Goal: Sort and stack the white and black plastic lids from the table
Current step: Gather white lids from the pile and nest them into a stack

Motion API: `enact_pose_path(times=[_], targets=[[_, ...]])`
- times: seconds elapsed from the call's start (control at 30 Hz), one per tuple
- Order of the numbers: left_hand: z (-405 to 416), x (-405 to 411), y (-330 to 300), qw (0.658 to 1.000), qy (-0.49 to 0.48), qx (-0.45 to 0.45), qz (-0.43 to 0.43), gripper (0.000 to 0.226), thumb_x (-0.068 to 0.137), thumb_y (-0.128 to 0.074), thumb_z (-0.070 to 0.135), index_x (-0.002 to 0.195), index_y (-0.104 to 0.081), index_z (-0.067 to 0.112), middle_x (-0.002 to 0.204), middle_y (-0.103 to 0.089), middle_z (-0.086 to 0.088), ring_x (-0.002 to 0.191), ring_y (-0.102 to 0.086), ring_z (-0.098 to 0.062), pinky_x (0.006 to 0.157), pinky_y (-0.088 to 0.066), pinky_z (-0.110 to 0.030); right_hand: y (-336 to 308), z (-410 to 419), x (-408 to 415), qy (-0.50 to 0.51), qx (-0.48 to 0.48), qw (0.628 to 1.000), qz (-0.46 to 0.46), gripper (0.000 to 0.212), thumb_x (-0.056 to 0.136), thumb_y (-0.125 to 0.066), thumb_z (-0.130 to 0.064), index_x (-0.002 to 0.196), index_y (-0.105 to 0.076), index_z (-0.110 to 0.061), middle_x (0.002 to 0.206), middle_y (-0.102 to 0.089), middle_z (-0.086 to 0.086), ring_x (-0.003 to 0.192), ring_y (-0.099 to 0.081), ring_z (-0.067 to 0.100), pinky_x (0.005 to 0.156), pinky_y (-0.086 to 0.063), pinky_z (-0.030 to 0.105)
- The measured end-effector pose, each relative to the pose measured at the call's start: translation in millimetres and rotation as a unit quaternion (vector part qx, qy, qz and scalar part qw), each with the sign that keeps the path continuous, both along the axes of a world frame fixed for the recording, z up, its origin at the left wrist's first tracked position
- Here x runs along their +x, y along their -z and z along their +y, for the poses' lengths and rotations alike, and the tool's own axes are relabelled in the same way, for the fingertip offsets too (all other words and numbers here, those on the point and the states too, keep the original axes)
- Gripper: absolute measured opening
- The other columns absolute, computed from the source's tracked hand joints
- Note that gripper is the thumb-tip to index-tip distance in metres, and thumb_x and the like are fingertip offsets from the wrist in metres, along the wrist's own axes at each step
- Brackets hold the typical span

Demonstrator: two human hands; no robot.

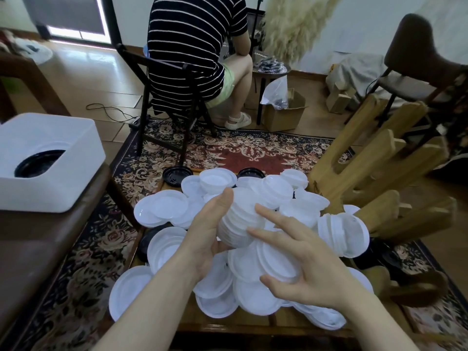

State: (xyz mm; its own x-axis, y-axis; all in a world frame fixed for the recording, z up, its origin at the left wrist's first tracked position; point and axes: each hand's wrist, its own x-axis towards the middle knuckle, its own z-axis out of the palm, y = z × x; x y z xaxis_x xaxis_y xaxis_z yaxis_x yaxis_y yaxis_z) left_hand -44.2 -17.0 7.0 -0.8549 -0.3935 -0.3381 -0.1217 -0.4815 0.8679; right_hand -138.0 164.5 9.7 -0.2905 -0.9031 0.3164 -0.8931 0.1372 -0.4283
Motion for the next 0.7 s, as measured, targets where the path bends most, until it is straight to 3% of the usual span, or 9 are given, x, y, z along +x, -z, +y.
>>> enact_pose_path(times=[0.07,0.17,0.27,0.33,0.43,0.57,0.7], targets=[[0.1,-0.2,0.7,1.0,-0.011,-0.015,0.001,0.054,0.07,-0.074,0.052,0.12,-0.068,0.033,0.116,-0.074,0.004,0.107,-0.07,-0.018,0.075,-0.057,-0.035,1.3,-0.7,3.2,-0.009,-0.015,1.0,-0.018,0.064,0.076,-0.072,-0.038,0.137,-0.055,-0.03,0.158,-0.03,-0.017,0.124,-0.05,0.006,0.098,-0.046,0.032],[-0.6,-2.4,4.3,0.999,-0.033,-0.015,0.005,0.045,0.077,-0.078,0.03,0.12,-0.067,0.037,0.114,-0.074,0.006,0.105,-0.069,-0.017,0.065,-0.056,-0.03,1.7,-0.8,6.5,0.015,-0.107,0.978,-0.18,0.06,0.077,-0.071,-0.031,0.134,-0.055,-0.024,0.147,-0.046,-0.01,0.135,-0.044,0.012,0.105,-0.038,0.022],[0.2,-3.5,7.2,0.999,-0.025,-0.012,0.019,0.042,0.084,-0.073,0.02,0.12,-0.066,0.042,0.117,-0.072,0.008,0.104,-0.069,-0.014,0.072,-0.06,-0.035,5.4,-2.6,1.9,0.111,-0.18,0.948,-0.236,0.062,0.074,-0.07,-0.042,0.131,-0.051,-0.025,0.132,-0.052,-0.015,0.124,-0.049,0.011,0.099,-0.039,0.018],[3.7,-3.3,9.4,0.999,0.005,-0.022,0.028,0.046,0.082,-0.075,0.02,0.119,-0.067,0.046,0.117,-0.073,0.011,0.106,-0.069,-0.013,0.081,-0.061,-0.038,8.7,-6.1,-0.2,0.141,-0.186,0.938,-0.255,0.069,0.072,-0.073,-0.045,0.132,-0.048,-0.024,0.132,-0.052,-0.014,0.124,-0.049,0.01,0.101,-0.038,0.016],[11.9,-3.9,11.1,0.998,0.045,-0.026,0.034,0.052,0.073,-0.077,0.028,0.12,-0.067,0.049,0.121,-0.071,0.015,0.108,-0.069,-0.011,0.081,-0.059,-0.036,14.1,-10.5,0.8,0.129,-0.166,0.95,-0.231,0.069,0.072,-0.077,-0.044,0.131,-0.051,-0.021,0.128,-0.054,-0.014,0.125,-0.049,0.006,0.1,-0.036,0.012],[20.4,-3.7,12.6,0.995,0.086,-0.033,0.038,0.038,0.089,-0.064,0.032,0.124,-0.064,0.047,0.125,-0.069,0.015,0.11,-0.069,-0.012,0.089,-0.058,-0.041,17.0,-13.3,2.1,0.12,-0.172,0.954,-0.213,0.065,0.074,-0.078,-0.041,0.131,-0.055,-0.022,0.126,-0.057,-0.015,0.125,-0.051,0.009,0.101,-0.037,0.014],[28.4,-2.4,10.2,0.994,0.095,-0.034,0.041,0.03,0.09,-0.058,0.044,0.118,-0.068,0.046,0.12,-0.071,0.016,0.111,-0.068,-0.01,0.092,-0.058,-0.044,19.4,-15.7,3.6,0.114,-0.16,0.957,-0.213,0.066,0.077,-0.075,-0.041,0.137,-0.053,-0.024,0.132,-0.053,-0.017,0.13,-0.048,0.013,0.105,-0.038,0.022]])
